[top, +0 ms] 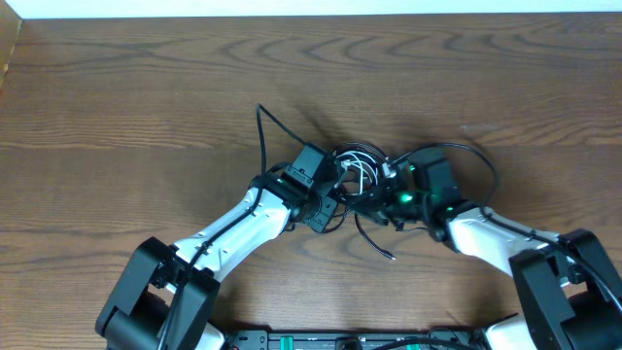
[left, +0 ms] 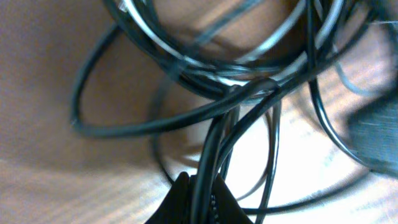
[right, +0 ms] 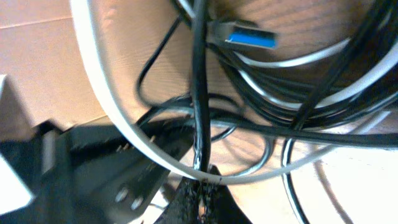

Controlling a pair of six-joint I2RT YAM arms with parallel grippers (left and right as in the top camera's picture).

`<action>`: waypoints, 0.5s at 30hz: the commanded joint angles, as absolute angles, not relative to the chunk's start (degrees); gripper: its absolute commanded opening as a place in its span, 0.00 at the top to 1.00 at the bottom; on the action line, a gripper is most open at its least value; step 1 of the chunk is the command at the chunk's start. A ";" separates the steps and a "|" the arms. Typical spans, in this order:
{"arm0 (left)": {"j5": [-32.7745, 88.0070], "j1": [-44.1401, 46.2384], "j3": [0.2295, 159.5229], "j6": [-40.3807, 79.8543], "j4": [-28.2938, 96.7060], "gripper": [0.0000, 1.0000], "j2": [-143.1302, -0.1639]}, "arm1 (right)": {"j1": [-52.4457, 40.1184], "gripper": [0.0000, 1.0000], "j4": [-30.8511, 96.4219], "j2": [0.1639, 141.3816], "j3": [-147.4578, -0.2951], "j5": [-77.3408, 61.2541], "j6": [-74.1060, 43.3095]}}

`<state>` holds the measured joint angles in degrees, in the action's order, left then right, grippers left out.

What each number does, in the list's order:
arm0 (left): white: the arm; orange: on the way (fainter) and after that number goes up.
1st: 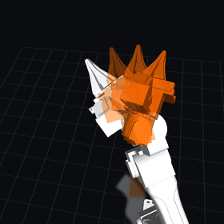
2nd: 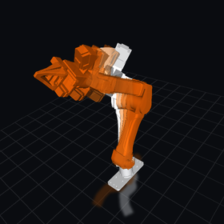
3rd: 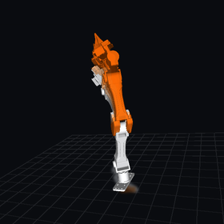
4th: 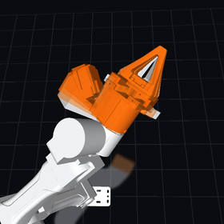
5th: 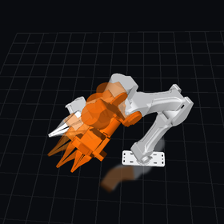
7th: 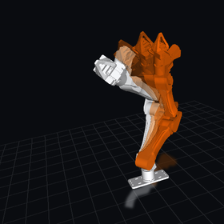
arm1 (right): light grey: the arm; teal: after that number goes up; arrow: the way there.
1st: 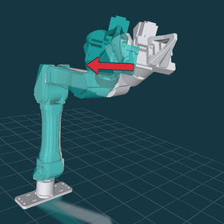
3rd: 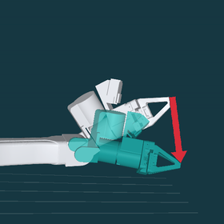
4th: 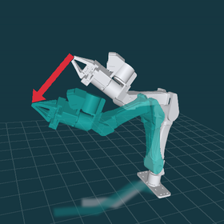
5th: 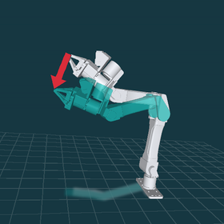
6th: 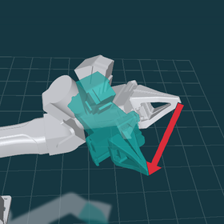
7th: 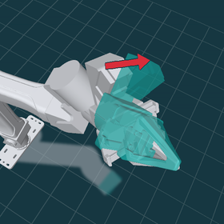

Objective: Untangle cables
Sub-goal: 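Pull the right gripper rightward away from the bundle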

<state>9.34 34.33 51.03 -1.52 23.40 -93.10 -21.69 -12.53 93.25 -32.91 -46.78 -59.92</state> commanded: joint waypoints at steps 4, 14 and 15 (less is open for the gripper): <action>1.83 34.04 50.85 -1.93 19.94 0.93 -92.05 | -11.38 0.99 -10.48 92.14 -32.91 -63.99 -50.78; 0.78 34.04 50.85 -3.18 19.53 0.93 -92.05 | 10.28 0.99 -9.08 92.14 -32.88 -72.84 -49.63; 0.78 34.04 50.85 -3.18 19.53 0.93 -92.05 | 12.16 0.99 -8.82 92.14 -32.88 -72.86 -49.63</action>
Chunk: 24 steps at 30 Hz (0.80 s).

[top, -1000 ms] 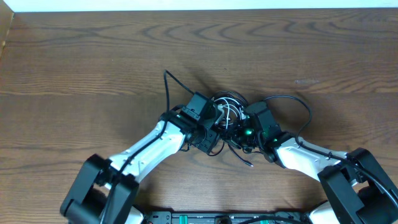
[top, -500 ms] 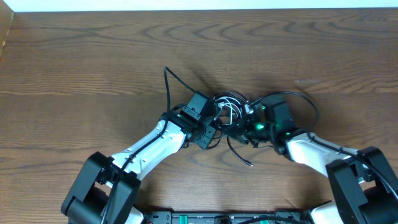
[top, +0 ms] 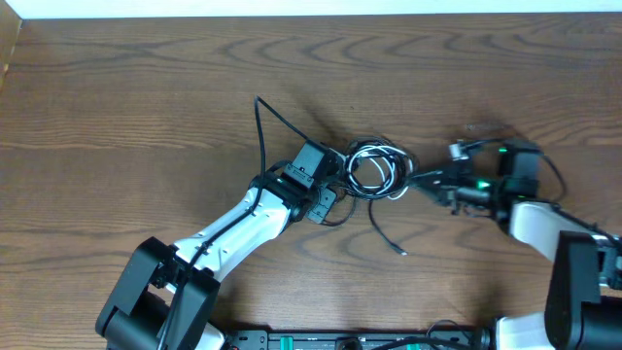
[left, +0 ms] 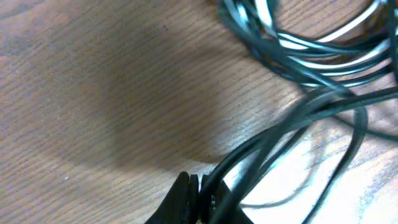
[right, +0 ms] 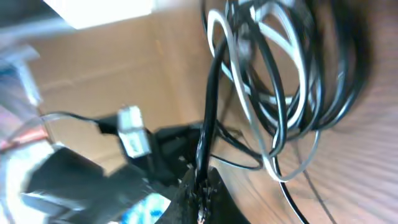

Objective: Untangle cables
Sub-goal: 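Pull the right gripper rightward away from the bundle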

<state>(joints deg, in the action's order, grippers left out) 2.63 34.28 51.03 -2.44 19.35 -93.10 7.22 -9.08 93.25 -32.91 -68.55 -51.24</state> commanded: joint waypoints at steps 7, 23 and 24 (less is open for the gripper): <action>0.75 34.04 50.85 -3.18 19.53 0.93 -92.05 | 21.04 0.99 -4.47 92.14 -32.88 -74.13 -44.71; 0.38 34.04 50.85 -2.74 19.05 0.93 -92.05 | 30.55 0.33 19.57 92.14 -32.88 -64.99 -22.65; 0.38 34.04 50.85 -2.74 18.92 0.92 -92.05 | 29.54 0.30 22.00 92.14 -32.88 -65.04 -20.62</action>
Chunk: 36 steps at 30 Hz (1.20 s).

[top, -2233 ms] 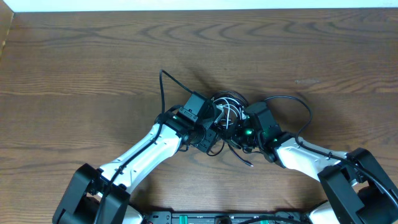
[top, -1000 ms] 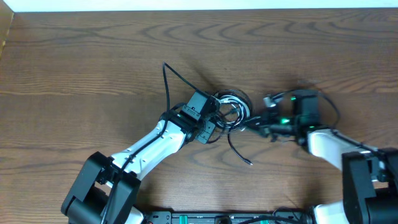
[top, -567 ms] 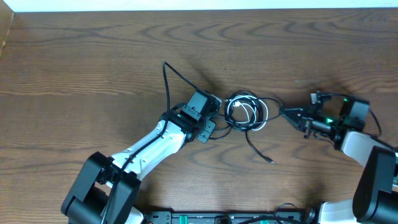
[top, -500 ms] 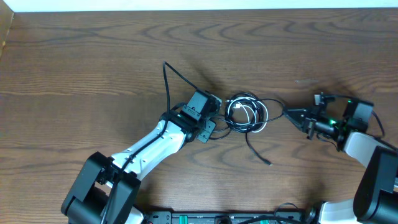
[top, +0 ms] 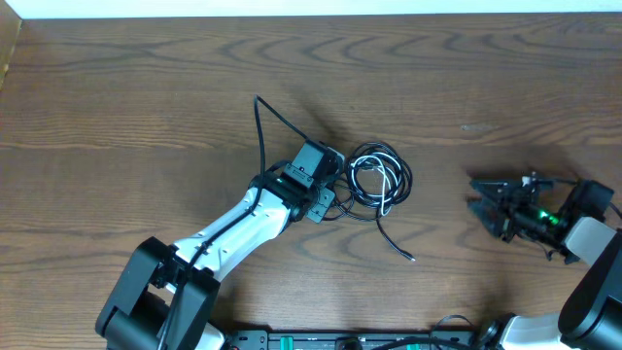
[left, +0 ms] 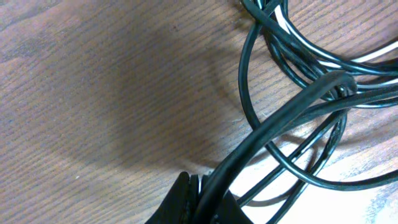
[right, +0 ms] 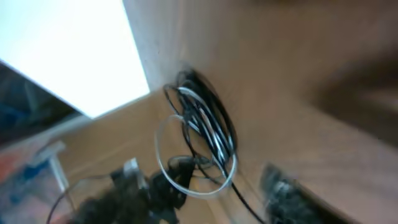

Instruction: Untangle cables

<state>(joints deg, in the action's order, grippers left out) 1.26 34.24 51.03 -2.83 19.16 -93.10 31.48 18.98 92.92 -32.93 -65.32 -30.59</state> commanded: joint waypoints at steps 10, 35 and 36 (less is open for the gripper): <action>0.36 34.04 50.85 -2.46 18.74 0.92 -92.05 | 12.47 0.40 36.67 92.14 -32.88 -67.22 -11.94; 13.37 34.04 50.85 1.56 17.52 0.93 -92.05 | -18.00 0.58 5.80 92.14 -32.88 -45.15 -71.29; 13.34 34.04 50.85 1.56 17.52 0.93 -92.05 | -19.33 0.57 3.46 92.14 -32.88 -43.13 -73.91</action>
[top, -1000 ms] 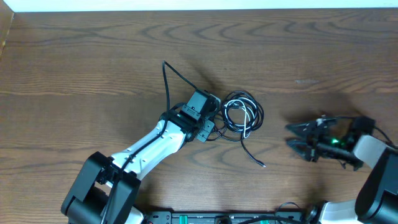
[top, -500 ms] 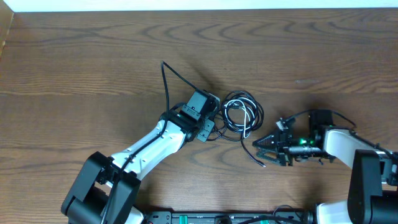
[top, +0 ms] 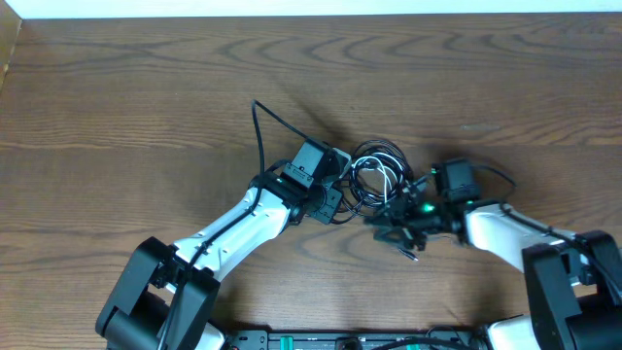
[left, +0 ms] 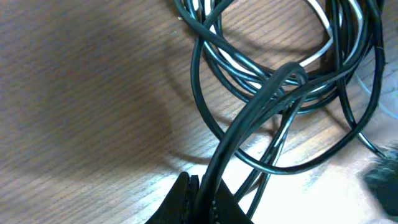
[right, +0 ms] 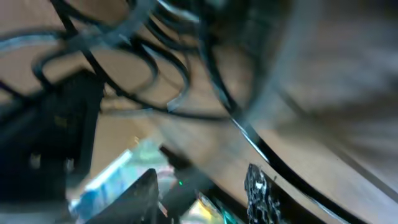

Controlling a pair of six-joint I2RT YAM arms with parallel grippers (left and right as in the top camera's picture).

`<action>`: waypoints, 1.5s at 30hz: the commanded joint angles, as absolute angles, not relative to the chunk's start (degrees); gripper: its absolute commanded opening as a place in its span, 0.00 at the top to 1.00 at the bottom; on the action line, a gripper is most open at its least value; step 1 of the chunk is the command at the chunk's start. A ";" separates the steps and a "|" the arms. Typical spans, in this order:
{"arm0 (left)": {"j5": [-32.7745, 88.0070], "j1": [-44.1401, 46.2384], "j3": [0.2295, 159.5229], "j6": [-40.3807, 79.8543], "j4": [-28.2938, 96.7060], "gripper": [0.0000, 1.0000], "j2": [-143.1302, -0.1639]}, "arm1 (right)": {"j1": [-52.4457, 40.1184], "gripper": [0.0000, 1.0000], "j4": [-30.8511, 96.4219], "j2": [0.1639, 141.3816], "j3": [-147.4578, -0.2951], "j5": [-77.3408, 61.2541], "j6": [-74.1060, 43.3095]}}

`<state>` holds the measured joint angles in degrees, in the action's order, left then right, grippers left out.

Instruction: Untangle cables

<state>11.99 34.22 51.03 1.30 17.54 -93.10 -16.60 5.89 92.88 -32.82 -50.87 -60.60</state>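
Note:
A tangle of black and white cables (top: 379,173) lies mid-table, also filling the left wrist view as the bundle (left: 273,81). My left gripper (top: 328,202) sits at its left edge, shut on a thick black cable (left: 249,124) that runs up from the fingertips (left: 208,200). My right gripper (top: 394,222) is at the bundle's lower right, and in its blurred wrist view the right gripper (right: 202,193) stands open with a black cable (right: 298,165) passing beside one finger. Nothing sits between its fingers.
One black cable end (top: 262,136) trails off up and left from the left gripper. A short loose end (top: 408,251) lies just below the right gripper. The brown wooden table (top: 146,78) stretches all around, with a pale wall strip along its far edge.
My right gripper has come back from the table's far right to the lower right of the bundle and stands open. The left gripper keeps its hold, and the bundle has shifted slightly.
Both grippers were first shut on black cables on either side of the tangle. The right one then held its cable further right, stretching the bundle. Later it was at the far right, apart from the bundle, which stayed by the left gripper. Now it is back, open.

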 commanded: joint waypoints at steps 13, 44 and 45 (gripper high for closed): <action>14.63 34.04 51.20 1.58 17.43 0.93 -92.01 | -33.19 0.45 -3.46 92.14 -32.88 -12.47 -94.02; 16.88 34.04 51.35 1.54 17.41 0.93 -91.90 | -34.81 0.99 -4.84 92.14 -32.88 -9.02 -92.23; 16.51 34.04 51.35 1.52 17.39 0.93 -91.90 | -34.81 0.99 -5.65 92.14 -32.88 -9.82 -91.39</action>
